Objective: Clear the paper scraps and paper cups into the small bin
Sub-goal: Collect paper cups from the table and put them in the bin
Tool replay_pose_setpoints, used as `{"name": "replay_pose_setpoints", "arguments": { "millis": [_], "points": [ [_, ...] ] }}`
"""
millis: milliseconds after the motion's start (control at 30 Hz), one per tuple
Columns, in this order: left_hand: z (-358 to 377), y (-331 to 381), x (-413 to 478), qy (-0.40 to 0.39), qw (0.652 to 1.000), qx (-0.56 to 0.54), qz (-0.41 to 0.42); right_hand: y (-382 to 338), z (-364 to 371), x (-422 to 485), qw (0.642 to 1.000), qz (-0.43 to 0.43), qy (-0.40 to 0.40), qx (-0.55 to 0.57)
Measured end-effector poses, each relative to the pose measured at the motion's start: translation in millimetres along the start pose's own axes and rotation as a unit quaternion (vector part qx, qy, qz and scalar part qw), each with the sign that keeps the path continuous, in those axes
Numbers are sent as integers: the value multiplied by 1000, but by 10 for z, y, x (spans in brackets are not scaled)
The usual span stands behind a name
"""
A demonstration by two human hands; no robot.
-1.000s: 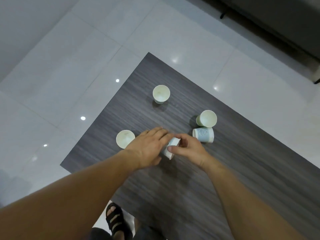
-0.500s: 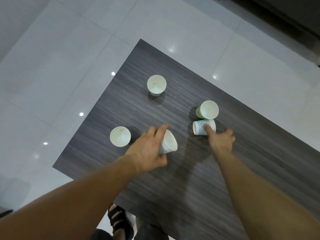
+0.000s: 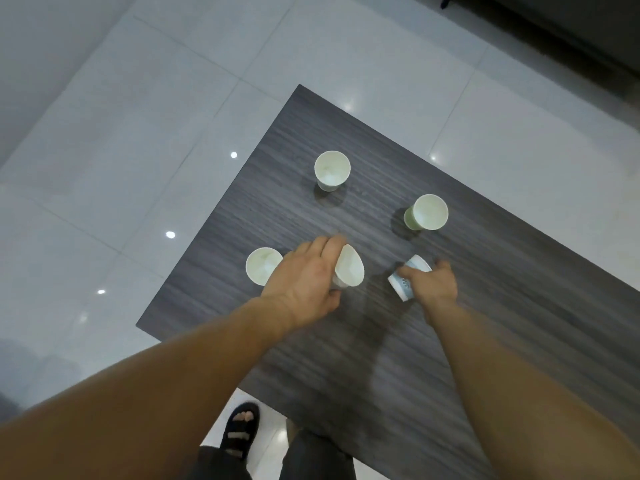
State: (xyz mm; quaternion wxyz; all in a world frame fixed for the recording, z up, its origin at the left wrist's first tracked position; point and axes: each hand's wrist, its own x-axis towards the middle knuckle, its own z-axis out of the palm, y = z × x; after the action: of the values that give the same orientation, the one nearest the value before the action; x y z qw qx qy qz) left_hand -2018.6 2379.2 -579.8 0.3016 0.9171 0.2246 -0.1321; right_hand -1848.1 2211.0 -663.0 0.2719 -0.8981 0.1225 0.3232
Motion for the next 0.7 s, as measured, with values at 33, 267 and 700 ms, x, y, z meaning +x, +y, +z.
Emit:
{"name": "replay_pose_setpoints", "arguments": {
  "millis": [33, 267, 700],
  "points": [
    [-57, 22, -47, 6, 1000, -4, -1, 13, -29, -122, 1000, -8, 0, 6],
    [-516, 257, -690, 45, 999, -3, 25, 114, -309, -1247, 987, -162, 6, 6],
    [-1250, 1147, -2748, 148, 977, 62, 139, 1033, -1202, -3960, 941, -279, 181, -70]
  ]
}}
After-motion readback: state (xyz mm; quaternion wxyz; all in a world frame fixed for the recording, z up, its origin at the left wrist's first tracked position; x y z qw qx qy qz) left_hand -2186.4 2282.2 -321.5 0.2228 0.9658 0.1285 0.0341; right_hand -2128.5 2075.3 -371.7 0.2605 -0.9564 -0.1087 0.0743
